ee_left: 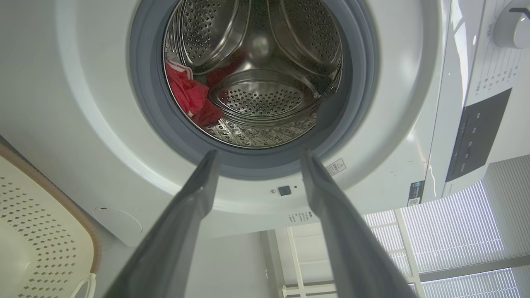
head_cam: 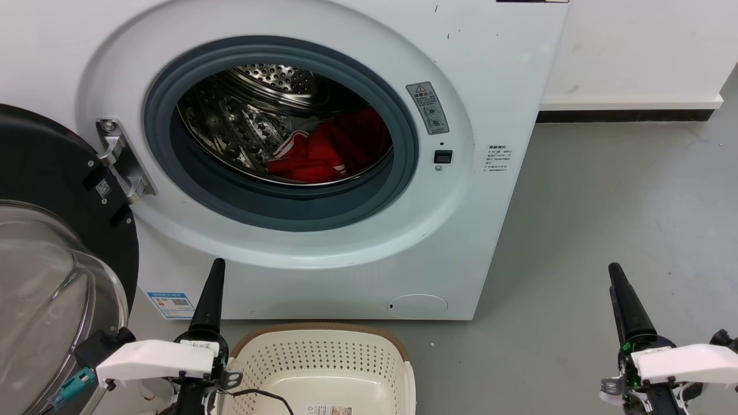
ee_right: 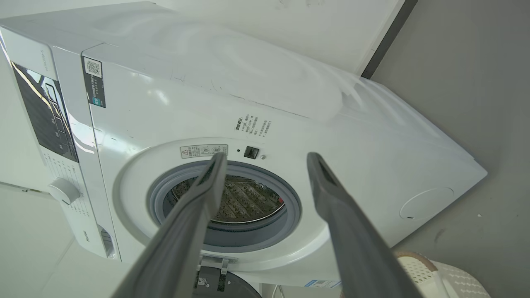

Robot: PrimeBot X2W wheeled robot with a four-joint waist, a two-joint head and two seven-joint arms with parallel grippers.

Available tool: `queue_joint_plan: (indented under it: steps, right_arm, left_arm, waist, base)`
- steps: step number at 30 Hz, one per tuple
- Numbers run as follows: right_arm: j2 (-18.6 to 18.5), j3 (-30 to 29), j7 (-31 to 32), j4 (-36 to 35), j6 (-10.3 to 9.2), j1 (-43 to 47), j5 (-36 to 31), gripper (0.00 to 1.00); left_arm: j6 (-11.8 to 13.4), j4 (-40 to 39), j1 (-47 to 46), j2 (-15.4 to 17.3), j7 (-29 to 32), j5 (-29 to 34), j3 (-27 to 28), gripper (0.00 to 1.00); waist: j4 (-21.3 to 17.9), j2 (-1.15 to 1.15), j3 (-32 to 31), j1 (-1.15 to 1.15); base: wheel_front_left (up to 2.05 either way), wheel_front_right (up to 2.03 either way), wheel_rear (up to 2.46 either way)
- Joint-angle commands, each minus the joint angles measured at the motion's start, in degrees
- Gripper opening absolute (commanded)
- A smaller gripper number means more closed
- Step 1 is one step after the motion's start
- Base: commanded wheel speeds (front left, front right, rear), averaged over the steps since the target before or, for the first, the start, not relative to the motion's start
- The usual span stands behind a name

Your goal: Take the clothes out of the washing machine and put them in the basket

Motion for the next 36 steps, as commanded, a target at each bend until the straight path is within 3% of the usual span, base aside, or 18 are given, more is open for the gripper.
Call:
queue_joint_plan:
  steps: [1, 18, 36]
  right_arm:
    - [-0.1, 0.3, -1.1, -2.3, 0.01, -0.2, -7.6, 1.00]
    - [-0.1, 1.1, -4.7, -4.3, 0.01, 1.2, -28.6, 1.00]
    - [0.0, 1.9, -7.0, -6.5, 0.01, 2.4, -44.5, 1.00]
  left_arm:
    - [-0.1, -2.2, -1.7, 0.1, -1.1, 6.2, -0.5, 1.00]
    - [0.5, -3.3, -1.9, 0.8, -4.8, 27.6, -2.7, 1.00]
    - [3.2, -3.2, -2.8, 3.0, -8.1, 42.6, -6.8, 1.00]
  waist:
    - [-0.1, 0.00, 0.0, 0.00]
    - [-0.2, 0.00, 0.0, 0.00]
    - [0.0, 0.00, 0.0, 0.00]
  base:
    - [0.00, 0.00, 0.00]
    - [0.00, 0.00, 0.00]
    - [0.00, 0.00, 0.00]
